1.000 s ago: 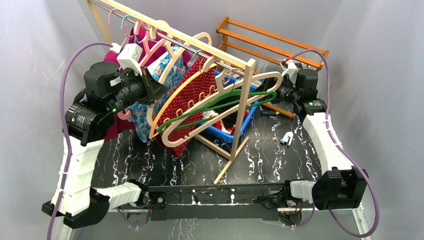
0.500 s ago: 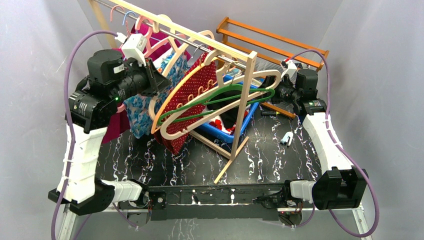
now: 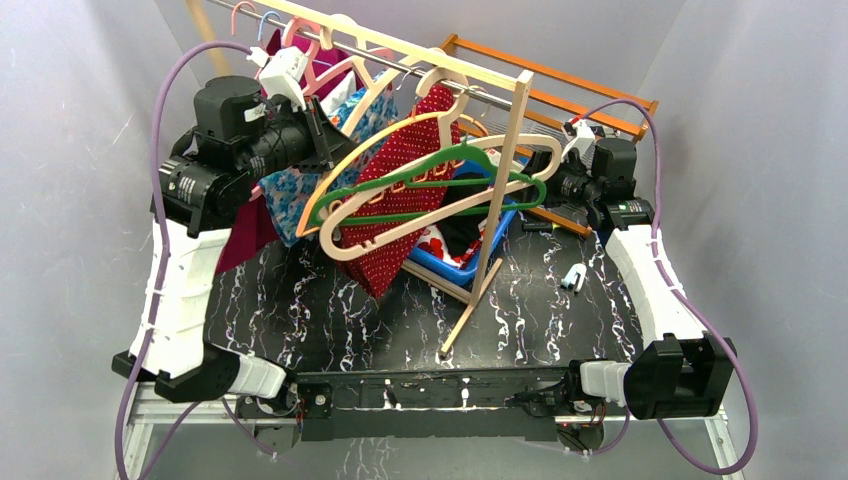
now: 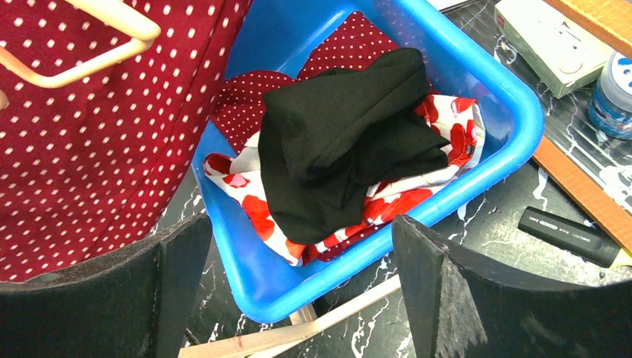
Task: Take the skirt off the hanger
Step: Pick up the hanger from the clothesline.
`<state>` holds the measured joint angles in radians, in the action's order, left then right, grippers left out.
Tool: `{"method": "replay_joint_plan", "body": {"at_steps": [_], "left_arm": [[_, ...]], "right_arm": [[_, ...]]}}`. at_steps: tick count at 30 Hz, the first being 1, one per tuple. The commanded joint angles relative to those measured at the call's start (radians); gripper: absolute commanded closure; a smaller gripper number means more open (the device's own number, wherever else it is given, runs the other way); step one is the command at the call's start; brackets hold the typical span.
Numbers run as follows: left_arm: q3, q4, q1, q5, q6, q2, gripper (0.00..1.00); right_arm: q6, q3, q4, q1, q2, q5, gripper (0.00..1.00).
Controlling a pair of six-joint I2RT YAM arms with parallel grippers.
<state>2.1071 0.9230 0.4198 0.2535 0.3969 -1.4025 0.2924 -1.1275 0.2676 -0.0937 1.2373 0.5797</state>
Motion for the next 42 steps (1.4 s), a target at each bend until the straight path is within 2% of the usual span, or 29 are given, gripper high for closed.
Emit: {"method": "replay_joint_plan", "body": {"at_steps": [1, 9, 13, 20, 26, 34, 42], "left_arm": [[0.018, -0.11, -0.004, 0.079, 0.071, 0.095, 1.0], [0.007, -0.074, -0.004, 0.142, 0.146, 0.147, 1.0], [0.059, -0.041, -0.004, 0.128, 0.144, 0.126, 1.0], [0.107, -0.075, -0.004, 0.154, 0.139, 0.061, 1.0], [0.158, -0.136, -0.004, 0.194, 0.213, 0.039, 1.0], [0.066, -0.155, -0.004, 0.137, 0.207, 0.017, 1.0], [-0.215, -0.331, -0.004, 0.062, 0.187, 0.122, 1.0]], "right_arm": [[0.005, -0.034, -0.028, -0.003, -0.02, 0.021, 0.02], [0.009, -0.022, -0.031, -0.003, -0.035, 0.025, 0.02], [0.01, -0.017, -0.029, -0.002, -0.045, 0.025, 0.02], [0.008, -0.014, -0.025, -0.003, -0.052, 0.017, 0.02], [0.008, -0.014, -0.026, -0.003, -0.049, 0.015, 0.02], [0.006, -0.012, -0.027, -0.002, -0.041, 0.013, 0.02], [0.034, -0.032, -0.022, -0.001, -0.019, -0.013, 0.02]]}}
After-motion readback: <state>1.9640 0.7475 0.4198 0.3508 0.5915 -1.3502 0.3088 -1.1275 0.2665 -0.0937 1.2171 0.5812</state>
